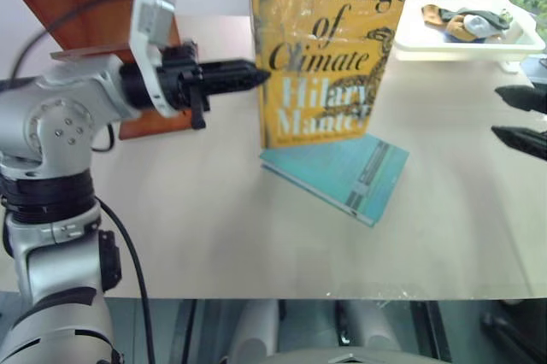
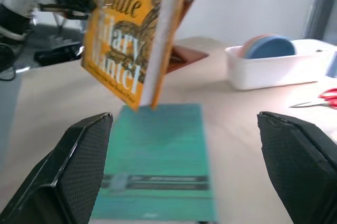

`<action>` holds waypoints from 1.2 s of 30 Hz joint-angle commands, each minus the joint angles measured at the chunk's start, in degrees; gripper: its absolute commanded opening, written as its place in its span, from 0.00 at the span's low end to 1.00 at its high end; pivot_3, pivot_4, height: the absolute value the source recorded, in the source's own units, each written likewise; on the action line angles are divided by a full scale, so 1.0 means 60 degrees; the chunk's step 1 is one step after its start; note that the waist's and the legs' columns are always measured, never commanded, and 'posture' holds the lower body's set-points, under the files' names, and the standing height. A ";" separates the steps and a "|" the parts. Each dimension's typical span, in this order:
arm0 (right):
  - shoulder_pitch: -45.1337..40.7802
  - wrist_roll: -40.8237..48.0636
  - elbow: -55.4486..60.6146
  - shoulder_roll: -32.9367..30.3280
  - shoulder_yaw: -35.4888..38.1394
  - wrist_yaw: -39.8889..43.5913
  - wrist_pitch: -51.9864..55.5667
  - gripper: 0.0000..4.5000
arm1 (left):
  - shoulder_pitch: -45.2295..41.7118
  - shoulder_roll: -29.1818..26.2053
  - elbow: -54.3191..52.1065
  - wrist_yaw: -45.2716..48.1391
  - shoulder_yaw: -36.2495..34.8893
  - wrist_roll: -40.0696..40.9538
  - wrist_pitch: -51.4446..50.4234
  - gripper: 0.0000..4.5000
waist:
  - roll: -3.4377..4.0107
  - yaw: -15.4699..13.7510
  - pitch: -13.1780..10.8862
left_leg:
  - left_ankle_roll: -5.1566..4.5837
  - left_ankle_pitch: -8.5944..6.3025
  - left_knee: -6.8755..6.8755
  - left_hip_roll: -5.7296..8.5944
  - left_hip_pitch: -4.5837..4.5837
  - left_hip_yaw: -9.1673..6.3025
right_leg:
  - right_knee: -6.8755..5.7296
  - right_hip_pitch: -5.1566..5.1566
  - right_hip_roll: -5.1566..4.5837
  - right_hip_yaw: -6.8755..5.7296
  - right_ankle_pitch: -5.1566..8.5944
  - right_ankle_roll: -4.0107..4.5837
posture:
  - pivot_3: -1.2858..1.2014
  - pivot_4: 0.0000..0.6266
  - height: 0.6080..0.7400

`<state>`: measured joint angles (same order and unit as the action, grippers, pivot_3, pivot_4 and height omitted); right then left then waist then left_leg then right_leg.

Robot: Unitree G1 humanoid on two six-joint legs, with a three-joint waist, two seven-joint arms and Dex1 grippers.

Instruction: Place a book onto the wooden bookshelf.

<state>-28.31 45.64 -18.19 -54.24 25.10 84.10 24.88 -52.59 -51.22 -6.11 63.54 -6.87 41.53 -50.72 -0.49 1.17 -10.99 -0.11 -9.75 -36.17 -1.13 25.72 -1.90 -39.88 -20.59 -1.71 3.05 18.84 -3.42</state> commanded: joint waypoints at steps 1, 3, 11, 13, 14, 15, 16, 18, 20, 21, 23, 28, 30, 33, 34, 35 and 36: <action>-0.1363 0.0328 -0.1500 0.0128 0.0095 0.0744 0.0182 1.00 | -0.1124 -0.0961 0.0331 0.0561 0.0783 -0.1773 0.1843 0.01 | 0.0015 0.0028 -0.0017 | 0.0002 0.0001 0.0003 0.0002 0.0000 0.0007 | 0.0004 -0.0004 0.0007 0.0006 0.0000 0.0001 | 0.52 0.24 1.00; -0.1996 0.0451 -0.2072 0.0215 -0.0074 0.1084 0.0777 1.00 | -0.1641 -0.1373 0.0783 0.0826 0.1347 -0.2861 0.2981 0.01 | 0.0015 0.0024 -0.0020 | 0.0001 0.0001 0.0012 0.0008 -0.0001 0.0008 | 0.0006 -0.0004 0.0004 0.0011 0.0000 0.0001 | 0.52 0.24 1.00; -0.3070 0.1978 -0.2631 0.0419 -0.0637 0.1399 0.2688 1.00 | -0.2985 -0.1767 0.2307 0.0926 0.1869 -0.5057 0.5313 0.01 | 0.0030 -0.0020 -0.0044 | -0.0001 0.0000 0.0020 0.0008 0.0033 0.0012 | 0.0012 -0.0036 0.0004 0.0015 0.0002 0.0003 | 0.52 0.24 1.00; -0.3125 0.2269 -0.2651 0.0378 -0.0844 0.1399 0.2881 1.00 | -0.3030 -0.1766 0.2384 0.0878 0.1805 -0.5294 0.5531 0.01 | 0.0031 -0.0025 -0.0045 | -0.0002 -0.0001 0.0020 0.0007 0.0034 0.0012 | 0.0013 -0.0038 0.0004 0.0015 0.0003 0.0002 | 0.52 0.24 1.00; -0.3167 0.2377 -0.2684 0.0368 -0.0922 0.1399 0.2917 1.00 | -0.3033 -0.1795 0.2407 0.0868 0.1788 -0.5426 0.5617 0.01 | 0.0031 -0.0030 -0.0045 | -0.0002 -0.0001 0.0020 0.0008 0.0036 0.0011 | 0.0012 -0.0039 0.0003 0.0015 0.0003 0.0002 | 0.52 0.24 1.00; -0.3231 0.2433 -0.2741 0.0373 -0.1000 0.1399 0.2893 1.00 | -0.3034 -0.1889 0.2456 0.0823 0.1809 -0.5678 0.5824 0.01 | 0.0031 -0.0028 -0.0046 | -0.0002 -0.0001 0.0020 0.0008 0.0036 0.0011 | 0.0010 -0.0040 0.0003 0.0014 0.0003 0.0002 | 0.52 0.24 1.00; -0.3298 0.2475 -0.2808 0.0382 -0.1075 0.1399 0.2848 1.00 | -0.3038 -0.1984 0.2520 0.0776 0.1822 -0.5911 0.5999 0.01 | 0.0033 -0.0021 -0.0048 | -0.0002 -0.0001 0.0018 0.0006 0.0037 0.0011 | 0.0007 -0.0042 0.0004 0.0015 0.0003 0.0002 | 0.52 0.24 1.00; -0.3393 0.2482 -0.2933 0.0400 -0.1213 0.1399 0.2700 1.00 | -0.3066 -0.2126 0.2659 0.0721 0.1779 -0.6238 0.6254 0.01 | 0.0034 -0.0013 -0.0048 | -0.0002 0.0000 0.0016 0.0007 0.0042 0.0015 | -0.0001 -0.0056 0.0004 0.0019 0.0003 0.0001 | 0.52 0.24 1.00; -0.3448 0.2436 -0.3062 0.0413 -0.1314 0.1399 0.2525 1.00 | -0.3103 -0.2288 0.2856 0.0700 0.1786 -0.6578 0.6678 0.01 | 0.0033 -0.0001 -0.0049 | -0.0002 0.0000 0.0014 0.0006 0.0043 0.0014 | -0.0002 -0.0058 0.0005 0.0019 0.0003 0.0002 | 0.52 0.24 1.00; -0.3480 0.2430 -0.3139 0.0417 -0.1347 0.1399 0.2449 1.00 | -0.3098 -0.2368 0.2934 0.0746 0.1804 -0.6704 0.6831 0.01 | 0.0034 0.0003 -0.0049 | -0.0002 -0.0001 0.0014 0.0005 0.0042 0.0015 | -0.0002 -0.0059 0.0006 0.0019 0.0003 0.0002 | 0.52 0.24 1.00; -0.3502 0.2408 -0.3218 0.0443 -0.1404 0.1399 0.2282 1.00 | -0.3020 -0.2583 0.3216 0.0602 0.1901 -0.7213 0.7449 0.01 | 0.0034 0.0007 -0.0049 | -0.0003 -0.0001 0.0014 0.0005 0.0045 0.0017 | -0.0003 -0.0063 0.0006 0.0021 0.0003 0.0002 | 0.52 0.24 1.00; -0.3515 0.2470 -0.3287 0.0460 -0.1461 0.1399 0.2082 1.00 | -0.2895 -0.2922 0.4061 0.0456 0.2058 -0.8131 0.8254 0.01 | 0.0034 0.0027 -0.0050 | -0.0003 -0.0001 0.0014 0.0004 0.0046 0.0018 | -0.0006 -0.0065 0.0006 0.0022 0.0003 0.0002 | 0.52 0.24 1.00; -0.3518 0.2483 -0.3310 0.0451 -0.1491 0.1399 0.2036 1.00 | -0.2882 -0.3092 0.4262 0.0450 0.2207 -0.8570 0.8306 0.01 | 0.0033 0.0029 -0.0050 | -0.0003 -0.0001 0.0011 0.0003 0.0047 0.0018 | -0.0007 -0.0064 0.0005 0.0021 0.0002 0.0002 | 0.52 0.24 1.00; -0.3526 0.2469 -0.3334 0.0444 -0.1541 0.1399 0.1965 1.00 | -0.2823 -0.3468 0.4724 0.0421 0.2472 -0.9361 0.8651 0.01 | 0.0033 0.0069 -0.0050 | -0.0003 -0.0001 0.0010 0.0004 0.0050 0.0017 | -0.0007 -0.0066 0.0005 0.0021 0.0003 0.0001 | 0.52 0.24 1.00; -0.3525 0.2470 -0.3331 0.0441 -0.1555 0.1399 0.1950 1.00 | -0.2827 -0.3542 0.4844 0.0405 0.2521 -0.9536 0.8753 0.01 | 0.0033 0.0085 -0.0050 | -0.0003 -0.0001 0.0011 0.0005 0.0050 0.0017 | -0.0008 -0.0066 0.0005 0.0021 0.0003 0.0001 | 0.52 0.24 1.00; -0.3530 0.2469 -0.3329 0.0450 -0.1565 0.1399 0.1936 1.00 | -0.2827 -0.3608 0.4940 0.0420 0.2557 -0.9668 0.8759 0.01 | 0.0034 0.0106 -0.0050 | -0.0003 -0.0001 0.0011 0.0004 0.0050 0.0016 | -0.0009 -0.0067 0.0006 0.0020 0.0003 0.0002 | 0.52 0.24 1.00; -0.3534 0.2472 -0.3327 0.0456 -0.1573 0.1399 0.1927 1.00 | -0.2837 -0.3635 0.5007 0.0444 0.2576 -0.9761 0.8786 0.01 | 0.0033 0.0132 -0.0050 | -0.0003 -0.0001 0.0011 0.0004 0.0050 0.0016 | -0.0009 -0.0067 0.0006 0.0020 0.0003 0.0002 | 0.52 0.24 1.00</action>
<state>-47.96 59.09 -38.80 -50.93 14.92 88.86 37.19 -68.71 -71.20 24.03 67.21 9.66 -15.79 1.05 -0.29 1.96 -11.29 -0.13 -9.75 -36.11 -1.11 26.02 -1.80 -39.94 -21.00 -1.68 3.17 18.85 -3.41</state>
